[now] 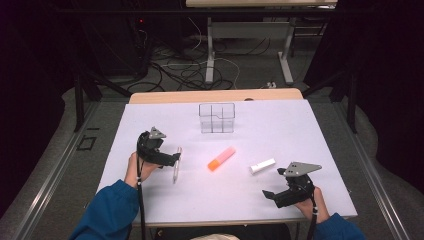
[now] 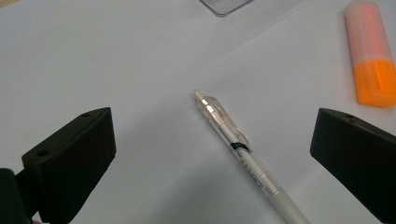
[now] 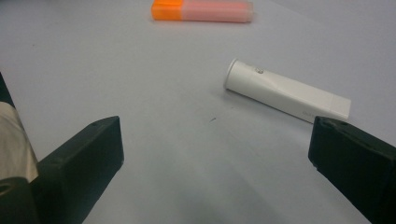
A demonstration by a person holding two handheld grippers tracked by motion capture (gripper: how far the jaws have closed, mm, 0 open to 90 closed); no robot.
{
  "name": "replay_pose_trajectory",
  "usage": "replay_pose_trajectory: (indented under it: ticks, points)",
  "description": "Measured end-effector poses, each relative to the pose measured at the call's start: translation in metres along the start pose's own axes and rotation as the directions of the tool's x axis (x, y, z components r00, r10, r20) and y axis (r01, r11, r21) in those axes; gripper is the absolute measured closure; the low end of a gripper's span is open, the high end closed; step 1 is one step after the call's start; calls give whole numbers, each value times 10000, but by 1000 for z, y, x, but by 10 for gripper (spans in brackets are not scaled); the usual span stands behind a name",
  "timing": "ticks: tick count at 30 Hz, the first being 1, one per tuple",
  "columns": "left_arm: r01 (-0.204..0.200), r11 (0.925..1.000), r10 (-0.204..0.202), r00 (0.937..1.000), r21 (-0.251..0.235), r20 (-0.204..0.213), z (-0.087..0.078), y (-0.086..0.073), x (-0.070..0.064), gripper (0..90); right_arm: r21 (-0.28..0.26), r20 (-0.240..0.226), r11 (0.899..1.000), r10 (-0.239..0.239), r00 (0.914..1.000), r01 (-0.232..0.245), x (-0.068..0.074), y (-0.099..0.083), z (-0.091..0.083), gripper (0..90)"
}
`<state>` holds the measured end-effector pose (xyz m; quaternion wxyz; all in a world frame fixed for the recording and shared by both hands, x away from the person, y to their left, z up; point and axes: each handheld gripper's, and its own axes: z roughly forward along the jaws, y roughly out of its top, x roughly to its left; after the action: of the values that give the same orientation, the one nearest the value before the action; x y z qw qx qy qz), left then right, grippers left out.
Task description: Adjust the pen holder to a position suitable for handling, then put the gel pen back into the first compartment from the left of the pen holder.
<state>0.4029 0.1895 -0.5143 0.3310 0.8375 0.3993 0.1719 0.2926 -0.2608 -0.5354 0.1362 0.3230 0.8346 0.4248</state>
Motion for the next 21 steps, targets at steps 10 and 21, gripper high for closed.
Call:
replay_pose_trajectory:
  ticks: [10, 21]
  points:
    - [27, 9998, -26, 10000, 183, -69, 1, 0, 1, 3, 12, 37, 10000, 72, 10000, -72, 0, -1, -1, 28]
    - [171, 9990, -164, 9997, 401, -166, 5, -3, 3, 209, 40, 23, 10000, 37, 10000, -37, 1, 0, -2, 29]
